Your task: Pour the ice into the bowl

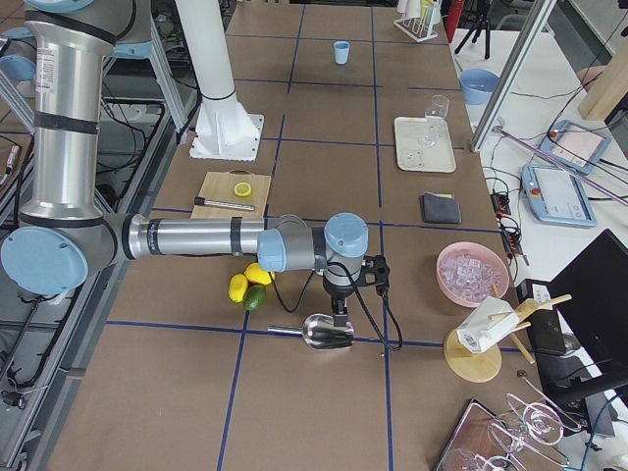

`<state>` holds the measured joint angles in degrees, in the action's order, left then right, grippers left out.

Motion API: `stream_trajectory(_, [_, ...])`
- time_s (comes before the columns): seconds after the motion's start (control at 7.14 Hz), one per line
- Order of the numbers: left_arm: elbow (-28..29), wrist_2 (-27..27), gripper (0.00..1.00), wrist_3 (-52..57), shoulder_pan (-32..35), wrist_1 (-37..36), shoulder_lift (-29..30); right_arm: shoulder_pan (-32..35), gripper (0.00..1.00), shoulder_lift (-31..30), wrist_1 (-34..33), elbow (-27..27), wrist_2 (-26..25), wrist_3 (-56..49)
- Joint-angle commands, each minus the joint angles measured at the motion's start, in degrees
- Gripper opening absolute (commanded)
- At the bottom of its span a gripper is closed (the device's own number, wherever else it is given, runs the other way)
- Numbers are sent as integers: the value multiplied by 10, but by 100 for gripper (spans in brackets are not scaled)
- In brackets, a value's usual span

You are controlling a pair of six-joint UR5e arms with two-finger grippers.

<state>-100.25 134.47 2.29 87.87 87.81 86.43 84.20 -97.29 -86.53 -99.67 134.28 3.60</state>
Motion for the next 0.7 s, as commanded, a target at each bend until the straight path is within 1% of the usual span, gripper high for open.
stream_trajectory(0.0, [-9, -6, 100, 21, 1, 14, 1, 0, 100, -2, 0, -4, 1, 0])
stream_trajectory(0.14, [-14, -10, 100, 45, 4, 17, -9, 0, 100, -2, 0, -5, 2, 0])
stream_trajectory(0.56, [-14, -9, 100, 47, 5, 17, -9, 0, 100, 0, 1, -7, 8, 0])
